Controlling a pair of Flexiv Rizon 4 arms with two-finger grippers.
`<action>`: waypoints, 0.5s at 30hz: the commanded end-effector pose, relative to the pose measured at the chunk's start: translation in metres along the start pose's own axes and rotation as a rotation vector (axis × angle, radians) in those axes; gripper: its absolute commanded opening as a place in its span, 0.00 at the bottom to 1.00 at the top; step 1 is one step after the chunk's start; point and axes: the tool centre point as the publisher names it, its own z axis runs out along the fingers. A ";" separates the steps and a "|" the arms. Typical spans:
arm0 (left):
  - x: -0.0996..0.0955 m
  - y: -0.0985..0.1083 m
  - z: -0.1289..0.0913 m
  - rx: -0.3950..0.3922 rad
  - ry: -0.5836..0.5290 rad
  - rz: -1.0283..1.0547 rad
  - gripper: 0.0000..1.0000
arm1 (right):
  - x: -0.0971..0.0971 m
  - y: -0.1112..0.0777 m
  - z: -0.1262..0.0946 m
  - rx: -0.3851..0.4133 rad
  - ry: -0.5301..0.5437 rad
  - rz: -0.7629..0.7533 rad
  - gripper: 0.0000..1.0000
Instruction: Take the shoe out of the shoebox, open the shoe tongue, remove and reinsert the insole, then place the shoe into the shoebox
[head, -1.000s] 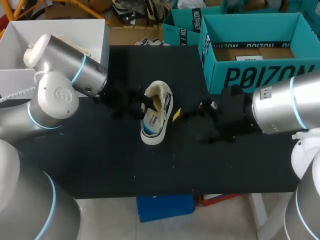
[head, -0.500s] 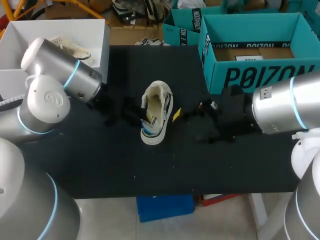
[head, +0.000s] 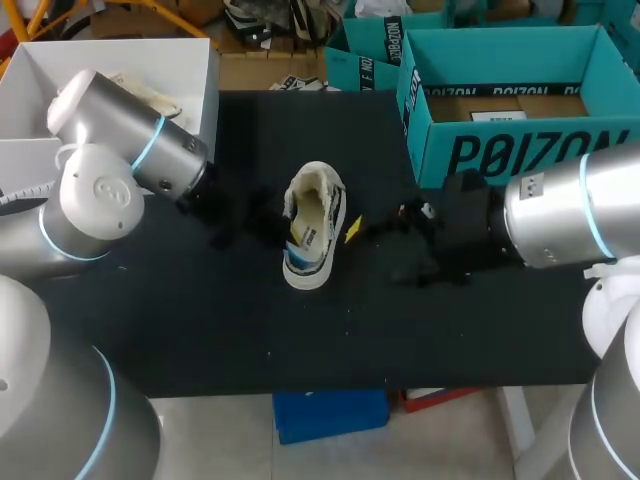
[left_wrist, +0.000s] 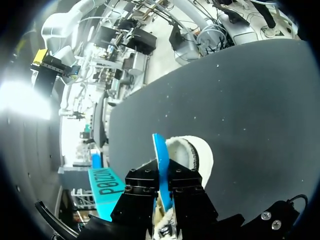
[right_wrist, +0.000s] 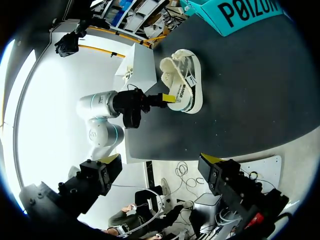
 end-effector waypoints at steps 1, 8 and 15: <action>0.000 0.007 0.008 -0.006 0.006 -0.002 0.00 | 0.001 0.000 0.000 0.001 -0.001 0.000 1.00; 0.003 0.020 0.016 -0.046 0.024 -0.010 0.00 | 0.001 0.000 0.000 0.001 -0.001 0.000 1.00; 0.001 0.029 0.018 -0.076 0.034 -0.007 0.00 | 0.001 0.000 0.000 0.001 -0.001 0.000 1.00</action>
